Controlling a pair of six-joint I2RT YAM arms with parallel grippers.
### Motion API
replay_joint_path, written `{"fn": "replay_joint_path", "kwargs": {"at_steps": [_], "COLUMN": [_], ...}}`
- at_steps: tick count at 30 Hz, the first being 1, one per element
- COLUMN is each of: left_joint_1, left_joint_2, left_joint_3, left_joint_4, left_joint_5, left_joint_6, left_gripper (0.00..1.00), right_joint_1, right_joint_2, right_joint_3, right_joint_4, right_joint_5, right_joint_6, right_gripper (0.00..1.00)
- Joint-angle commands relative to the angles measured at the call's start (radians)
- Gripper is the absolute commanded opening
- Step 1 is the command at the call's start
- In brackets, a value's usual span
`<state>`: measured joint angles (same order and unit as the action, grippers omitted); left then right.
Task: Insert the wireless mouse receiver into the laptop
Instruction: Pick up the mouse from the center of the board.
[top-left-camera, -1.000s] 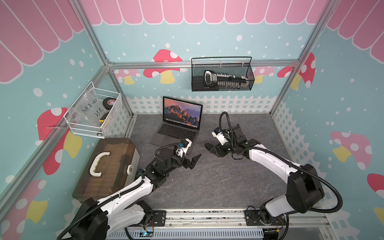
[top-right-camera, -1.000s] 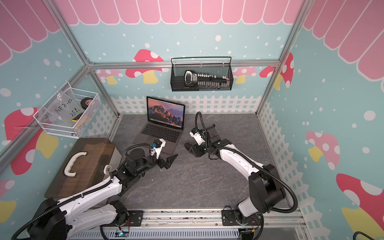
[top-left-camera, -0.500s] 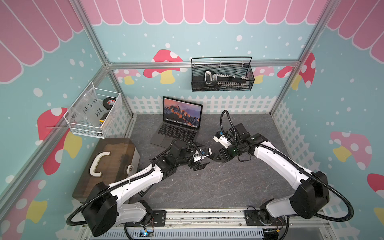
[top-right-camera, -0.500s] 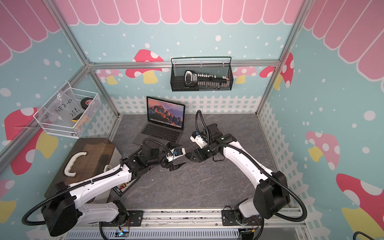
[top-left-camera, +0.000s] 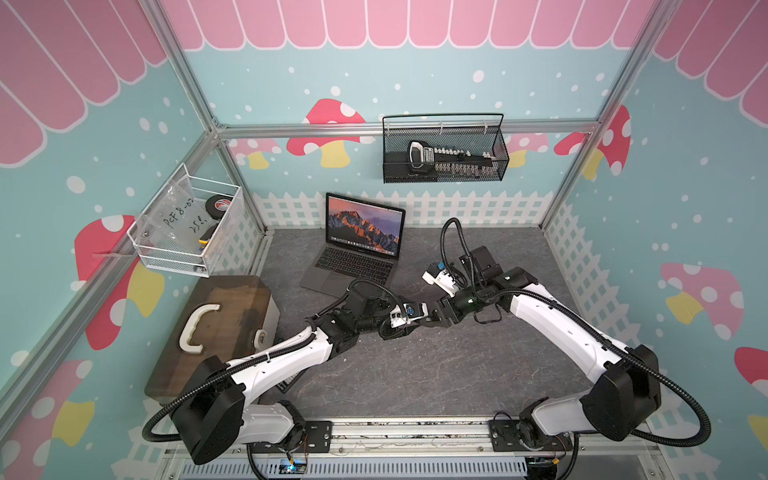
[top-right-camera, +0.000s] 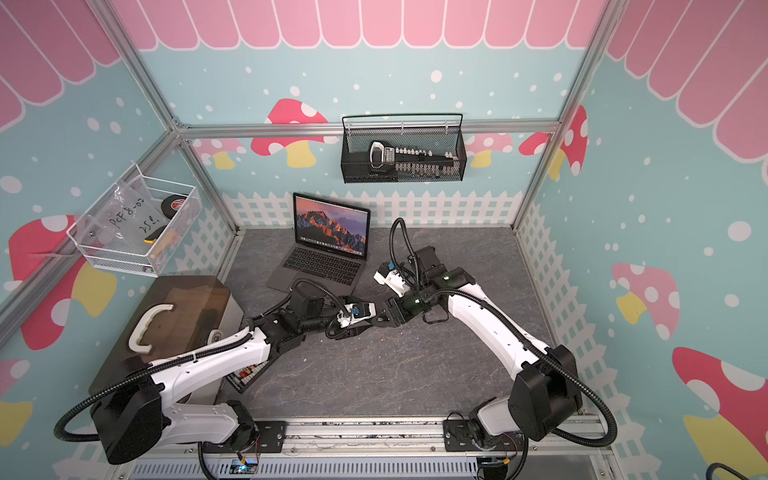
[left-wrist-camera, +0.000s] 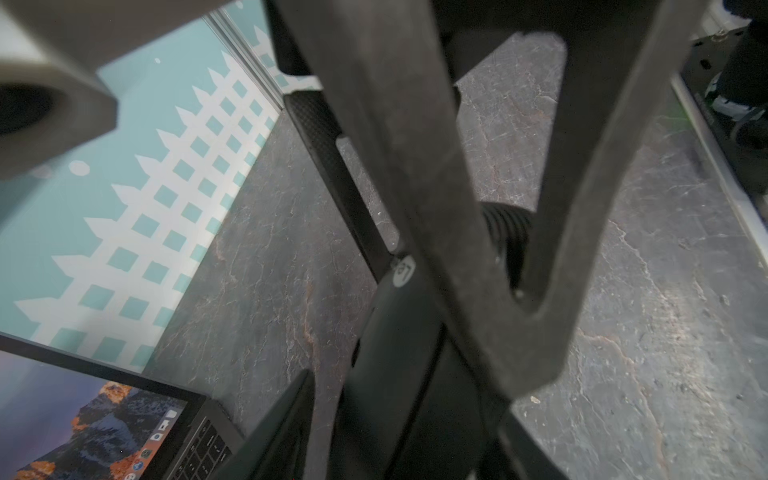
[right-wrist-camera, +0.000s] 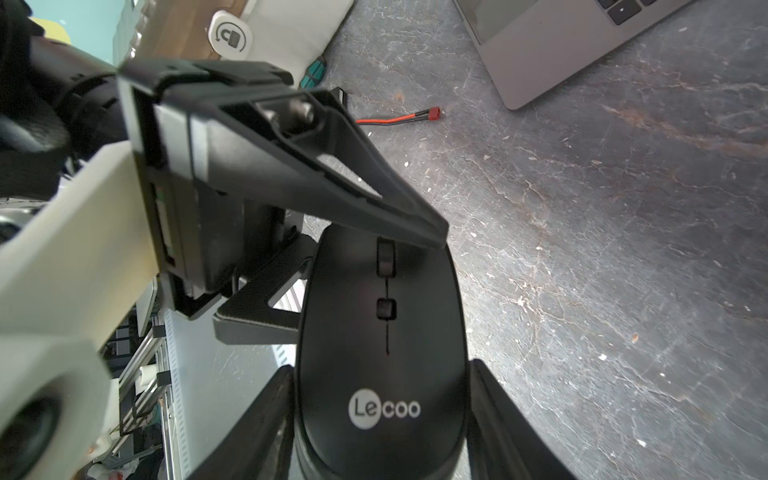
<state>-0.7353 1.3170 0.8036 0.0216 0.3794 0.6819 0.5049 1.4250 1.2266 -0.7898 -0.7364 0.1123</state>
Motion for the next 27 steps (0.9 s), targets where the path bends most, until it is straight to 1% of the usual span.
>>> {"fn": "replay_joint_path", "kwargs": {"at_steps": [1,2,3,6,7,8,9,11,12,13,14,15,16,17,18,19,20,21,23,27], "left_joint_1": [-0.006,-0.006,-0.006,-0.004,-0.004,-0.004,-0.003,0.006,0.013,0.022,0.032,0.035,0.037,0.042,0.054,0.073,0.094,0.110,0.131,0.139], "left_joint_2": [-0.026,-0.028,-0.027,-0.026,-0.024,-0.022,-0.018,-0.010,-0.007,-0.006,-0.010,-0.014,-0.024,-0.033,-0.042,-0.049,-0.054,-0.057,-0.061,-0.061], "left_joint_3": [-0.006,-0.005,-0.002,0.001,0.007,0.018,0.032,0.060,0.066,0.068,0.065,0.058,0.046,0.035,0.030,0.028,0.030,0.029,0.028,0.024], "left_joint_4": [0.013,0.009,0.002,-0.003,-0.017,-0.040,-0.069,-0.144,-0.170,-0.204,-0.238,-0.256,-0.258,-0.253,-0.256,-0.256,-0.257,-0.256,-0.248,-0.244], "left_joint_5": [0.050,0.063,0.075,0.121,0.137,0.149,0.157,0.168,0.172,0.189,0.217,0.225,0.202,0.183,0.187,0.202,0.222,0.250,0.300,0.332], "left_joint_6": [0.009,-0.003,-0.011,-0.083,-0.113,-0.148,-0.179,-0.253,-0.273,-0.324,-0.324,-0.326,-0.351,-0.391,-0.423,-0.465,-0.506,-0.530,-0.556,-0.554], "left_gripper": [0.31,0.24,0.20,0.12,0.07,0.02,0.00,0.00,0.00,0.00,0.00,0.00,0.00,0.00,0.00,0.00,0.00,0.00,0.00,0.00], "right_joint_1": [0.004,0.004,0.004,0.004,0.004,0.004,0.003,0.004,0.004,0.003,0.005,0.008,0.023,0.049,0.080,0.125,0.171,0.200,0.215,0.231], "right_joint_2": [-0.026,-0.023,-0.024,-0.028,-0.031,-0.033,-0.039,-0.064,-0.087,-0.119,-0.158,-0.200,-0.243,-0.279,-0.305,-0.328,-0.345,-0.351,-0.353,-0.361], "right_joint_3": [-0.004,-0.004,-0.005,-0.012,-0.013,-0.013,-0.012,-0.010,-0.014,-0.023,-0.043,-0.071,-0.102,-0.129,-0.156,-0.184,-0.205,-0.215,-0.217,-0.231], "right_joint_4": [0.016,0.019,0.025,0.052,0.058,0.061,0.059,0.060,0.066,0.082,0.115,0.148,0.173,0.182,0.185,0.185,0.191,0.200,0.237,0.331], "right_joint_5": [-0.044,-0.045,-0.044,-0.056,-0.057,-0.054,-0.044,0.042,0.092,0.142,0.203,0.254,0.325,0.389,0.431,0.477,0.526,0.555,0.565,0.599], "right_joint_6": [-0.011,-0.008,-0.006,0.003,0.000,-0.005,-0.010,-0.031,-0.046,-0.064,-0.085,-0.107,-0.162,-0.244,-0.324,-0.417,-0.481,-0.510,-0.512,-0.542], "right_gripper": [0.38,0.38,0.38,0.41,0.44,0.48,0.54,0.70,0.75,0.79,0.84,0.83,0.81,0.79,0.78,0.78,0.79,0.79,0.79,0.76]}}
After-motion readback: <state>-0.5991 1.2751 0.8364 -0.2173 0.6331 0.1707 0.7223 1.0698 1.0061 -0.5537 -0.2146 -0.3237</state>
